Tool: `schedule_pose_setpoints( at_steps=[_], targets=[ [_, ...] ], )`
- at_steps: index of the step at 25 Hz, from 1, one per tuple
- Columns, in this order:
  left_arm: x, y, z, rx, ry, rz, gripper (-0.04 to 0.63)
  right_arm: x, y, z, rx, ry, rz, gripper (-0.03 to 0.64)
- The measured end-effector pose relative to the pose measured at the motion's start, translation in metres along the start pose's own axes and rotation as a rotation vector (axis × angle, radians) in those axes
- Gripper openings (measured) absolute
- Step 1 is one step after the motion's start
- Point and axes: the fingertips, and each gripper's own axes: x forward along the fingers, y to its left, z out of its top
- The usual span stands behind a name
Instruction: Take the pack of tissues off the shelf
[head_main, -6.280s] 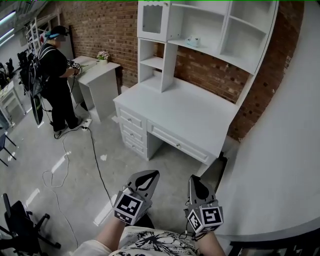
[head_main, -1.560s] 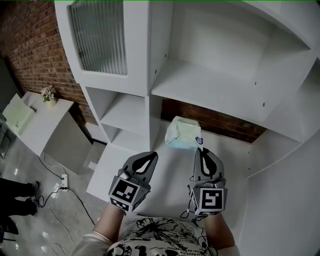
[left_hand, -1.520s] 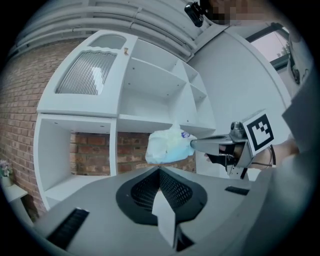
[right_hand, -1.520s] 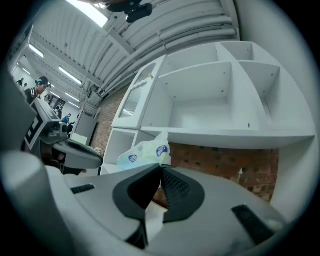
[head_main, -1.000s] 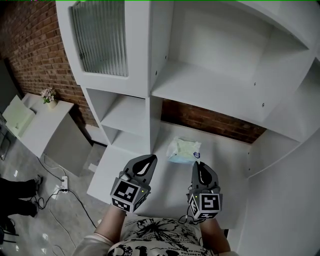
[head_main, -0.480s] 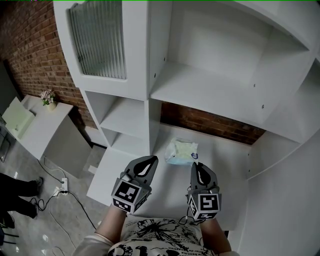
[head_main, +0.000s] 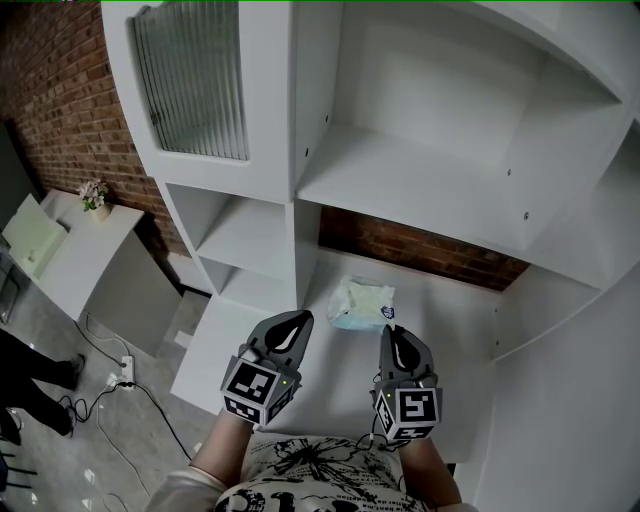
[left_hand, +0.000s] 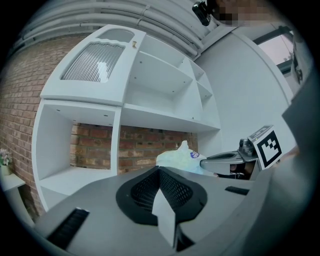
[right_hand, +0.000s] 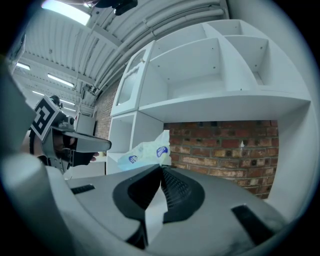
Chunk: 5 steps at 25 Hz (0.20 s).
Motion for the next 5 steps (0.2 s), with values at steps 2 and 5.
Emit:
schedule_pose_setpoints(
  at_steps=[2,5],
  targets=[
    [0.0014,0.0003,-0.0001,-0.005,-0.003,0.002,0.012,0.0001,-0.0006,0.0002,0.012,0.0,0.004,0.009],
    [0.0033,0.0011,0.0004,-0.001,-0.009,0.008,0.014,0.0,-0.0009,0.0012,0.027,-0.002,0.01,0.009]
  ],
)
